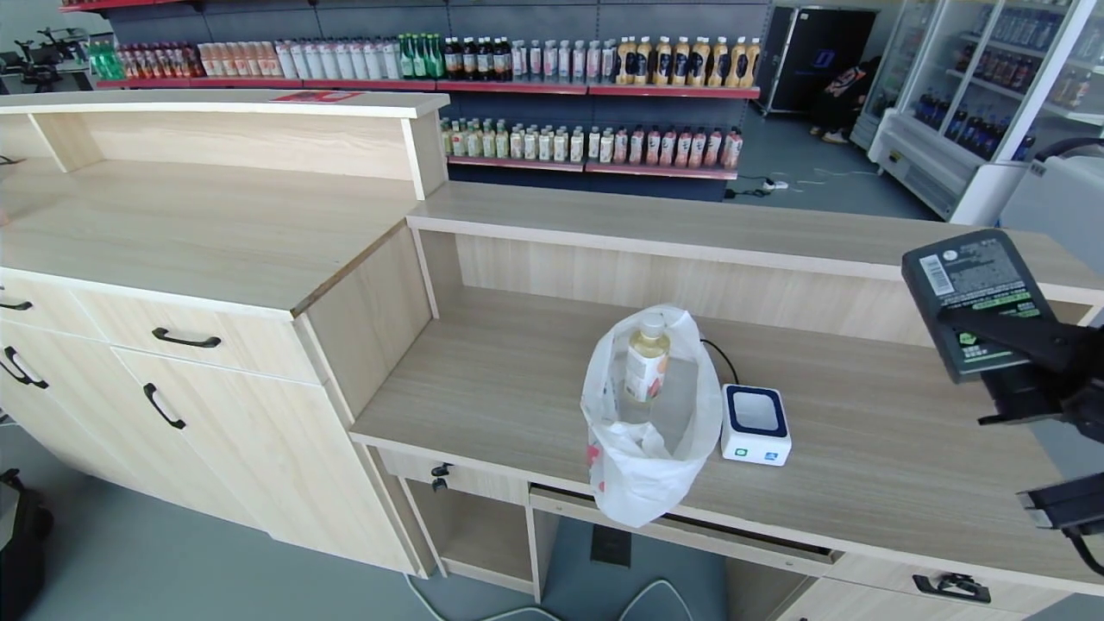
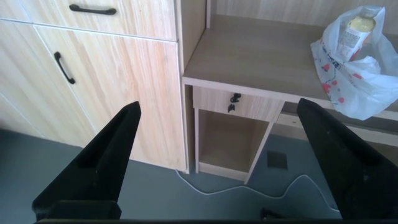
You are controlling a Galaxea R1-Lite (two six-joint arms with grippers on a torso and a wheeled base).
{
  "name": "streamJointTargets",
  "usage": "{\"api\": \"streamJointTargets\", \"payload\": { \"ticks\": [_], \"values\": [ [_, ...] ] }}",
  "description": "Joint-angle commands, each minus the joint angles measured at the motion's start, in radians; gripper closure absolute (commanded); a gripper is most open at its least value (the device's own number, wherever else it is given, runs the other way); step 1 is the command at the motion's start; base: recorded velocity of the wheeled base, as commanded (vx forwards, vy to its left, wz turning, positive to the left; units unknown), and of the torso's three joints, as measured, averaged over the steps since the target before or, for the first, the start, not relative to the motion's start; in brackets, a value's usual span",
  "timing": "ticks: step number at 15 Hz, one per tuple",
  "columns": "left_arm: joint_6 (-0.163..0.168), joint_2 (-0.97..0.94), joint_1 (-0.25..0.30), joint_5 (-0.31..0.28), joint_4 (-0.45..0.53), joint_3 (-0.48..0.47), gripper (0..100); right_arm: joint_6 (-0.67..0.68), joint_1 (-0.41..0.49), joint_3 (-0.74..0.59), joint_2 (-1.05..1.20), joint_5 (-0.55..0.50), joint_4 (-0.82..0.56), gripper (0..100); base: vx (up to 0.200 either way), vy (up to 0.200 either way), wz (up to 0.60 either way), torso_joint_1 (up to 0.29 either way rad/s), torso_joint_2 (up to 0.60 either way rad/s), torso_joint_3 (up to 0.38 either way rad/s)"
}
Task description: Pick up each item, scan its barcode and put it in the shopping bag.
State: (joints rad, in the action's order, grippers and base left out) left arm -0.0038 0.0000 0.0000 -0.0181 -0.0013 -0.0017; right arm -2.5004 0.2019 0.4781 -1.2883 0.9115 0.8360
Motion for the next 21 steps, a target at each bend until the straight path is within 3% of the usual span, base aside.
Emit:
{"api": "streamJointTargets", "payload": {
  "ticks": [1, 3, 10, 15, 21],
  "values": [
    [-0.001, 0.000, 0.000, 0.000, 0.000, 0.000, 0, -0.023, -0.070, -0.084, 0.089, 0.024, 0.078, 100, 0.000, 0.000, 0.00, 0.000, 0.00, 0.000],
    [-0.001, 0.000, 0.000, 0.000, 0.000, 0.000, 0, -0.008, -0.217, -0.084, 0.172, 0.018, 0.120, 100, 0.000, 0.000, 0.00, 0.000, 0.00, 0.000],
    [-0.001, 0.000, 0.000, 0.000, 0.000, 0.000, 0, -0.003, -0.570, -0.102, 0.178, 0.020, 0.109, 100, 0.000, 0.000, 0.00, 0.000, 0.00, 0.000],
    [-0.001, 0.000, 0.000, 0.000, 0.000, 0.000, 0, -0.052, -0.639, -0.105, 0.210, 0.026, -0.009, 100, 0.000, 0.000, 0.00, 0.000, 0.00, 0.000],
    [-0.001, 0.000, 0.000, 0.000, 0.000, 0.000, 0, -0.021, -0.710, -0.076, 0.162, 0.024, -0.009, 100, 0.000, 0.000, 0.00, 0.000, 0.00, 0.000]
  ]
}}
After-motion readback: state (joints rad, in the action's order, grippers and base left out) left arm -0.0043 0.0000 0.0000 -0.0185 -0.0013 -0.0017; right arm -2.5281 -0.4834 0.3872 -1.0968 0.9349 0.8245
